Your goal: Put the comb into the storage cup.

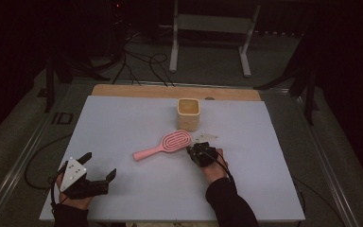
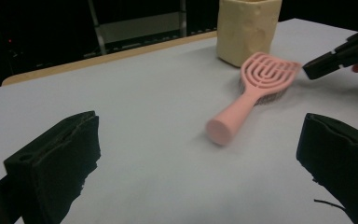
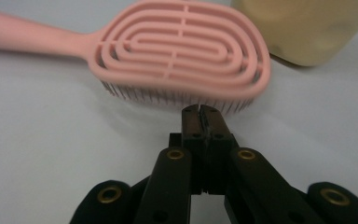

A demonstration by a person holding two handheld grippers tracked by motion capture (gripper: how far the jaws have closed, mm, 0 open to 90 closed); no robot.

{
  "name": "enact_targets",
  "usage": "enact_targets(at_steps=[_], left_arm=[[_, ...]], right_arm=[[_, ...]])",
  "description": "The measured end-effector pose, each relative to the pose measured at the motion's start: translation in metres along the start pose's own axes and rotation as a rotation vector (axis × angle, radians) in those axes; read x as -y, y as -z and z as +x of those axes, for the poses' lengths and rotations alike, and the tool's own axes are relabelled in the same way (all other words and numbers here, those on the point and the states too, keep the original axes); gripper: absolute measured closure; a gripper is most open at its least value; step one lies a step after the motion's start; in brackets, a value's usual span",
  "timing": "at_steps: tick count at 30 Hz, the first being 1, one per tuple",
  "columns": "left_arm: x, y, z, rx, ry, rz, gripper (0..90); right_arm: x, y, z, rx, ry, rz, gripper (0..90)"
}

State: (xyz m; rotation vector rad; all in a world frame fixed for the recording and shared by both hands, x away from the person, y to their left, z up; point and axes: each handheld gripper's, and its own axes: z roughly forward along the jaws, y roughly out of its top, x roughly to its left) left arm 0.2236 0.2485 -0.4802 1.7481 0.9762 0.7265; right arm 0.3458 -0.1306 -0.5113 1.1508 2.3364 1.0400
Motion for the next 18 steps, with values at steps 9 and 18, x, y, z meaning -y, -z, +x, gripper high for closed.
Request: enact_targets(at_steps=[9,18], left_arm=[[0.000,0.001,0.001,-0.005,0.004,-0.003,0.2],[0.000,0.001,0.001,-0.009,0.004,-0.002,0.2]], right_arm=[[-0.006,0.003,-0.009,-0.007,-0.012,-0.035,87.3],[-0.007,0.032,-0.019,-0.004,-0.012,-0.126,63.5]])
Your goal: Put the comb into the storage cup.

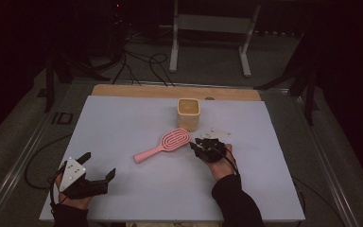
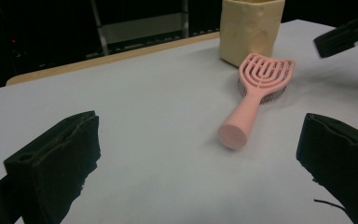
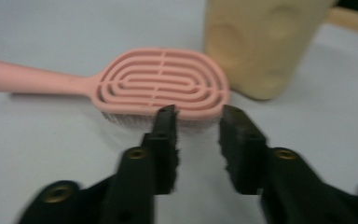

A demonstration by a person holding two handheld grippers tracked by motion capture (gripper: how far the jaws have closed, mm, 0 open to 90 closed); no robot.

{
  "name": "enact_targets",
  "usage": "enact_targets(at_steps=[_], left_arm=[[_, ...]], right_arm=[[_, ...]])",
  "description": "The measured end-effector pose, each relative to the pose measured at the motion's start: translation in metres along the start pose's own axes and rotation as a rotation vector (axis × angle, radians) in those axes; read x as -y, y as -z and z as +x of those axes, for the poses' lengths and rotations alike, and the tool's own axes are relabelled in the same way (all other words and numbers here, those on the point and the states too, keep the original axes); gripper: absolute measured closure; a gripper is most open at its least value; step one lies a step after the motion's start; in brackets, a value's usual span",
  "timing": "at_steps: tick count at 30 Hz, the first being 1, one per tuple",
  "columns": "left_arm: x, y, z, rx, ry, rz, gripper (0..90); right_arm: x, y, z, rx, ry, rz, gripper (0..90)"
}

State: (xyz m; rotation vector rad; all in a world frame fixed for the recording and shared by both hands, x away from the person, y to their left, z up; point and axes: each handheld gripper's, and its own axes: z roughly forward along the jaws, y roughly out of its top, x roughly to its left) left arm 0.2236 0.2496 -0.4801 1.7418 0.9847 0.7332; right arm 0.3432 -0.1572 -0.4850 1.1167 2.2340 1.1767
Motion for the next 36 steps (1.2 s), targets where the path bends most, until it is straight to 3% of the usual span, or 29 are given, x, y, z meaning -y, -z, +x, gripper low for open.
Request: enact_targets(at_steps=[3,9,16,19,22,25,36], left_arm=[[0.000,0.000,0.000,-0.001,0.001,0.000,0.2],[0.000,0.000,0.001,-0.004,0.006,-0.001,0.2],[0.000,-0.001,0.000,-0.006,0.003,0.003,0.2],[0.000,-0.001,0.001,-0.007,0.007,0.000,0.2],[0.000,-0.001,0.001,-0.009,0.012,0.002,0.2],[0.000,0.000,0.001,-0.017,0.008,0.002,0.2],[0.000,0.001,0.004,-0.025,0.023,-0.006,0.2]], right_arm=[[0.001,0.019,-0.008,0.025,0.010,-0.033,53.2],[0.010,0.046,-0.020,0.041,0.023,-0.066,46.4],[0.023,0.071,-0.032,0.047,0.001,-0.111,35.4],[0.030,0.080,-0.034,0.063,-0.010,-0.139,20.5],[0.033,0.085,-0.035,0.068,-0.012,-0.149,15.4],[0.039,0.095,-0.035,0.066,-0.012,-0.191,12.4],[0.058,0.111,-0.035,0.059,-0.022,-0.272,9.1]])
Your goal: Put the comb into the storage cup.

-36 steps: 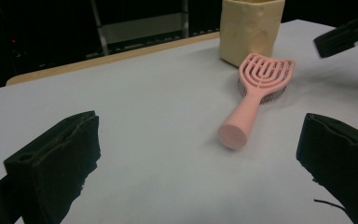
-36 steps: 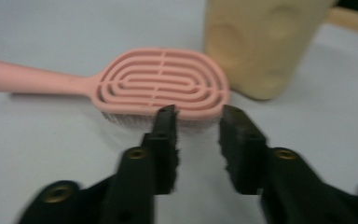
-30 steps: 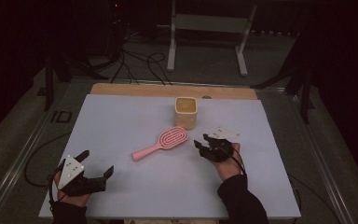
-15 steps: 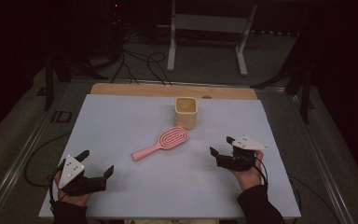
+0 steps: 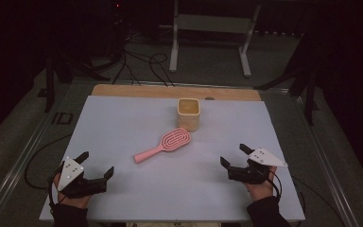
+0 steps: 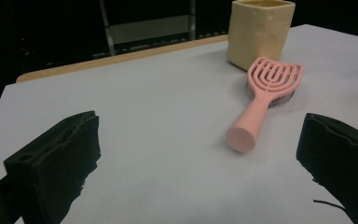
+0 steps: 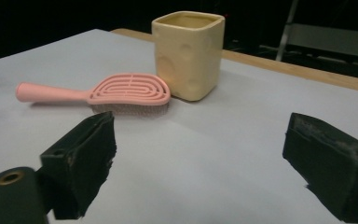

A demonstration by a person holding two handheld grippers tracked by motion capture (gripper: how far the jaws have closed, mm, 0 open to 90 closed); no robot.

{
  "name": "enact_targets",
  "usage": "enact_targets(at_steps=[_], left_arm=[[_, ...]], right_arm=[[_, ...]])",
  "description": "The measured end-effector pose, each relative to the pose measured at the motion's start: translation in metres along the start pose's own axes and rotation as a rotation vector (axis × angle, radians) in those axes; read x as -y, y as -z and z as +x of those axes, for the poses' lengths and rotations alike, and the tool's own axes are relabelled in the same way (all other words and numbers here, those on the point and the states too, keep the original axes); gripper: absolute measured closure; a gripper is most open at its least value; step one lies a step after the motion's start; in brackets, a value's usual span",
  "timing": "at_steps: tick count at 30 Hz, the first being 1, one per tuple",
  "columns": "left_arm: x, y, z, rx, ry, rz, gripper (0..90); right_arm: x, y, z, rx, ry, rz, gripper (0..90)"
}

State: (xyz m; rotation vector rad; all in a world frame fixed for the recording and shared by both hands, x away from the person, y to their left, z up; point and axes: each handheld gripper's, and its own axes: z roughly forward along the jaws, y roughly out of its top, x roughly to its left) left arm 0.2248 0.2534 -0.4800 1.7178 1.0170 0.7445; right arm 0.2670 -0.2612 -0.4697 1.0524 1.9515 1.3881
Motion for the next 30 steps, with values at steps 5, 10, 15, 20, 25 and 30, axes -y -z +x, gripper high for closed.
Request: enact_targets(at_steps=[5,10,15,20,25,30], left_arm=[[0.000,0.000,0.002,-0.003,0.004,-0.001,0.2],[0.000,0.002,0.003,-0.008,0.009,-0.005,0.2],[0.001,0.001,0.004,-0.008,0.019,0.003,0.2],[0.000,0.000,0.004,-0.017,0.019,0.008,0.2],[-0.003,-0.001,0.006,-0.011,0.026,0.012,0.2],[-0.011,-0.002,0.006,-0.007,0.016,0.017,0.2]], right_arm=[[0.010,0.011,-0.001,0.008,-0.014,-0.035,9.0],[0.017,0.022,0.001,0.005,-0.002,-0.059,9.0],[0.020,0.024,-0.001,0.010,0.005,-0.067,9.0],[0.022,0.023,-0.003,0.010,0.002,-0.064,9.0],[0.023,0.023,-0.004,0.016,0.008,-0.065,9.0],[0.022,0.024,-0.004,0.022,0.007,-0.062,9.0]])
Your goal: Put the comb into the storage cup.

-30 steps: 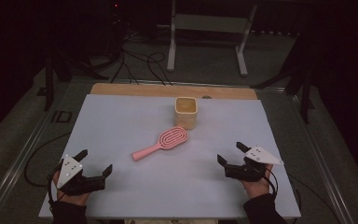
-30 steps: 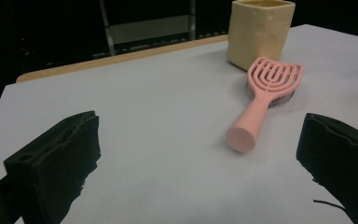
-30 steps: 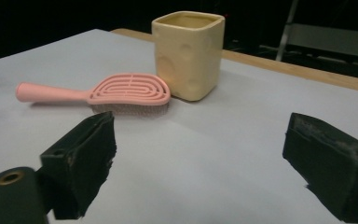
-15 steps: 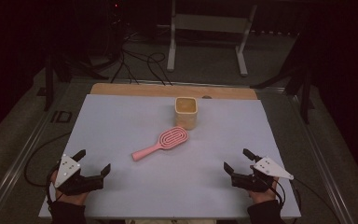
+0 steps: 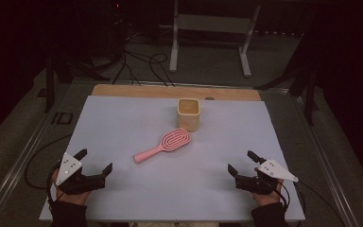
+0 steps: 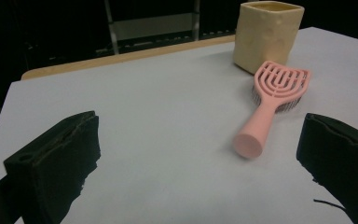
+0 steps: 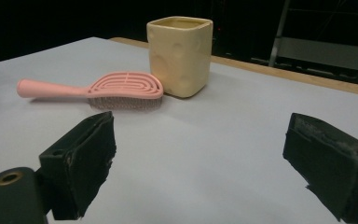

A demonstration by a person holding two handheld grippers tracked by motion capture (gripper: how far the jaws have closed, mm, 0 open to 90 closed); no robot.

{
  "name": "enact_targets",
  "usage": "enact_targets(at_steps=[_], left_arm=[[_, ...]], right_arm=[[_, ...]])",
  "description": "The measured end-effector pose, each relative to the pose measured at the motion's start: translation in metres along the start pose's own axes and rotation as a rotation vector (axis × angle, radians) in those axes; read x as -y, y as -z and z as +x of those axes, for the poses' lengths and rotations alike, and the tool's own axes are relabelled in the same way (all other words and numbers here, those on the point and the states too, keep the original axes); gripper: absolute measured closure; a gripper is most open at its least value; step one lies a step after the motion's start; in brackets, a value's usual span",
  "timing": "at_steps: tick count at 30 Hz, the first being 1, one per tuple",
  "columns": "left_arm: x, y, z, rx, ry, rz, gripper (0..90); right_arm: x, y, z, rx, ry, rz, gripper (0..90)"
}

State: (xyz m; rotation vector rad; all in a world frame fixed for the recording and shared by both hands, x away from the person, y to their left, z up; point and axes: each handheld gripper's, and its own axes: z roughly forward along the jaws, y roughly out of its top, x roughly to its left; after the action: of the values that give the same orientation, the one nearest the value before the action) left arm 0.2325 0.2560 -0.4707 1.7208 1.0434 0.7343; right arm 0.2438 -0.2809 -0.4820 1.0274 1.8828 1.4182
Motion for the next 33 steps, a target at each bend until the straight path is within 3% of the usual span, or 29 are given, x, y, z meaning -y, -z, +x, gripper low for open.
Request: enact_targets(at_steps=[16,24,33], left_arm=[[-0.016,-0.003,0.002,0.000,-0.027,0.007,0.1],[-0.026,-0.007,0.002,0.011,-0.038,0.016,0.1],[-0.035,-0.013,0.001,0.030,-0.052,0.031,0.1]], right_arm=[[0.001,0.000,0.000,0.005,-0.004,0.006,9.0],[0.002,-0.003,0.002,-0.002,0.011,0.022,8.8],[0.005,-0.003,-0.003,0.007,-0.007,0.030,8.8]])
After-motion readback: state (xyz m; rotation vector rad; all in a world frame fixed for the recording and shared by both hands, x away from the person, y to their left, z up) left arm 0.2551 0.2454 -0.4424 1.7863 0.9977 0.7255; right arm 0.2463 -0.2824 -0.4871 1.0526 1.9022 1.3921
